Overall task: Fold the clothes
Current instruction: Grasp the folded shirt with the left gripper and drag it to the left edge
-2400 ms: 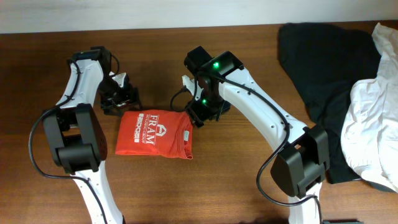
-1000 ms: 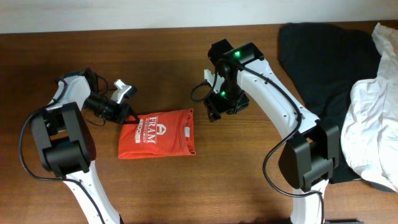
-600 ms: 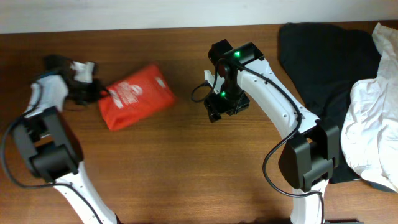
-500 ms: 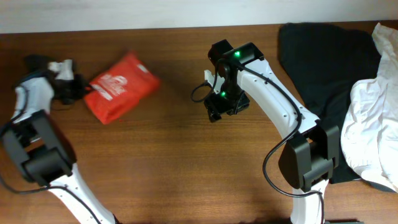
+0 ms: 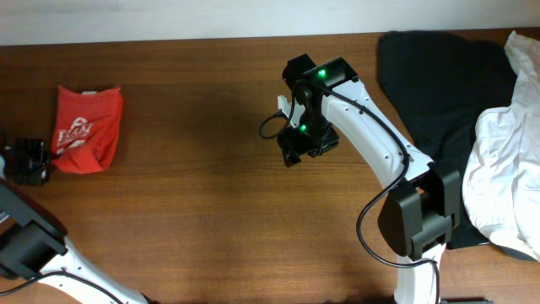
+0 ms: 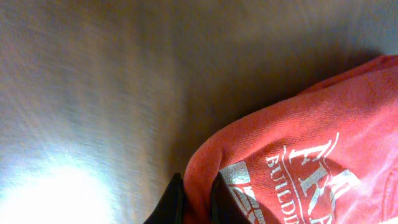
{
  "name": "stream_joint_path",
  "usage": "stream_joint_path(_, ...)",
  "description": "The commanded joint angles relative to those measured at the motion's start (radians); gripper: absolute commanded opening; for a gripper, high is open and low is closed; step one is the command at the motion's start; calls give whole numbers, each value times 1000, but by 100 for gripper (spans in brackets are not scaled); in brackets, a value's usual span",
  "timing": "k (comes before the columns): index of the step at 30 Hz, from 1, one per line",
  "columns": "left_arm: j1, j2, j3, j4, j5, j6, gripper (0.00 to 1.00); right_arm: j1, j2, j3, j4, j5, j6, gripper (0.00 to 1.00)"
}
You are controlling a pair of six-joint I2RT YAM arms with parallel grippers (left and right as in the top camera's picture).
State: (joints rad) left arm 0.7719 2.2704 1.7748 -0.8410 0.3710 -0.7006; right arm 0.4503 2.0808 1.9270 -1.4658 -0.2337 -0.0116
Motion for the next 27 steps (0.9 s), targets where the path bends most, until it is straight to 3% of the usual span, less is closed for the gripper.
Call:
stream_joint_path(1, 52, 8, 6, -5, -39, -37, 1, -8, -2, -6, -12, 6, -6, 68)
stream_joint_path(9, 126, 8, 5, -50, -32, -36, 1, -8, -2, -6, -17, 6, -6, 68)
stream_joint_path(11, 128, 8, 5, -51, -32, -36, 7, -8, -2, -6, -18, 6, -6, 68)
stream_joint_path(12, 128, 8, 5, -51, -31, -37, 21, -8, -2, -6, -19, 6, -6, 68)
stream_joint_path(13, 128, 8, 5, -52, -27, -37, 47, -8, -2, -6, -21, 6, -6, 68)
stream_joint_path(14, 128, 8, 5, -57, -27, -37, 62, -8, -2, -6, -22, 5, -6, 68)
stream_joint_path(16, 128, 8, 5, -62, -27, -36, 69, -8, -2, -6, -23, 6, -6, 68)
stream_joint_path(27, 58, 4, 5, -70, -66, 113, 72, -8, -2, -6, -19, 9, -6, 68)
